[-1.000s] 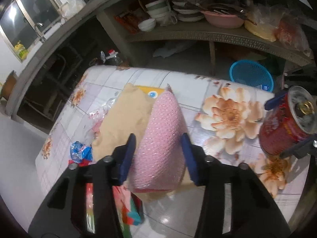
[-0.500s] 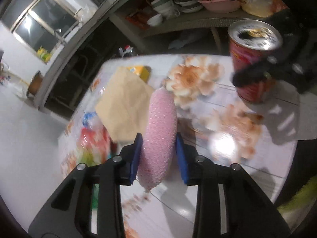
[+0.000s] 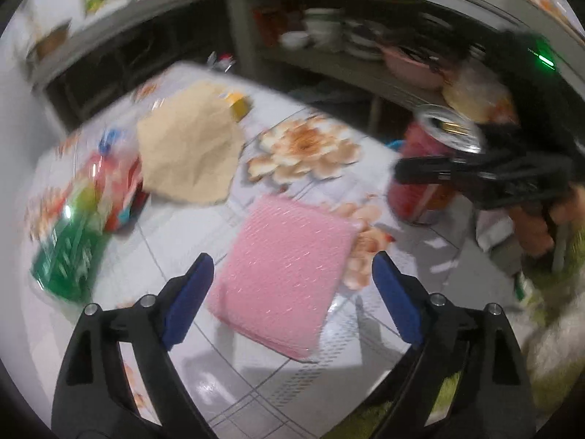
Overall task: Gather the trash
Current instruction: 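Grasp the pink sponge with the left tool while the right tool holds the red can, then carry the sponge and can to the wastebasket with both tools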
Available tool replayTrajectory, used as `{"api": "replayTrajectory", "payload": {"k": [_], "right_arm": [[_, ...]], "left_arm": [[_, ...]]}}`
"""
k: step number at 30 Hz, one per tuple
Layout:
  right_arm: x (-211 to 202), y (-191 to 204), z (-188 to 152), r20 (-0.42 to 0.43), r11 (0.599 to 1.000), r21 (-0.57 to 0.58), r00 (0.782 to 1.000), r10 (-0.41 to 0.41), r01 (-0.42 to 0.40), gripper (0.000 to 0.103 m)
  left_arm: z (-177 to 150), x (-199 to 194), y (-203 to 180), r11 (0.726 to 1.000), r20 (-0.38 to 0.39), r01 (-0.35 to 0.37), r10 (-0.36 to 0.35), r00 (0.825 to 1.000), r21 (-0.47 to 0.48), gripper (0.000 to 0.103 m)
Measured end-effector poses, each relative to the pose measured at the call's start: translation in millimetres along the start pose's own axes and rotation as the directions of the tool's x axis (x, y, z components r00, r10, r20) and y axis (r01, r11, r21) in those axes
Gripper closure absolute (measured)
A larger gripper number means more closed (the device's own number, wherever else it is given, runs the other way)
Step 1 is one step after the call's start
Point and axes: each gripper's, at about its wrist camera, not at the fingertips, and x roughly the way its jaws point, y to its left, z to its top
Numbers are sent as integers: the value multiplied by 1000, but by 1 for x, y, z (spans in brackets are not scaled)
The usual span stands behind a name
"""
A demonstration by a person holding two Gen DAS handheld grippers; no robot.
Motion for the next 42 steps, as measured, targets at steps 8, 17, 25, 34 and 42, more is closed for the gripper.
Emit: {"api": "replayTrajectory", "payload": {"k": [8, 17, 25, 34, 42], "right_arm": [[2, 2, 3, -18, 1000, -7, 1000, 0, 0, 33], [2, 5, 7, -3, 999, -20, 999, 46, -46, 26], [0, 10, 5, -10, 998, -50, 999, 44, -44, 18], [2, 9, 1, -17, 999, -39, 1000, 23, -24, 18], [1, 9, 0, 1, 1000, -27, 1000, 0, 0, 33]], "left_arm": [[-4, 25, 16, 994, -27, 77, -80, 996, -78, 19], [-9, 19, 15, 964, -46, 194, -206, 977, -183, 19], [-1, 35, -4, 985, -86, 113, -125, 988, -132, 19], [-3, 51, -22, 998, -116, -66, 68, 991, 18, 19], [-7, 48, -20, 995, -100, -94, 96, 990, 26, 27]]}}
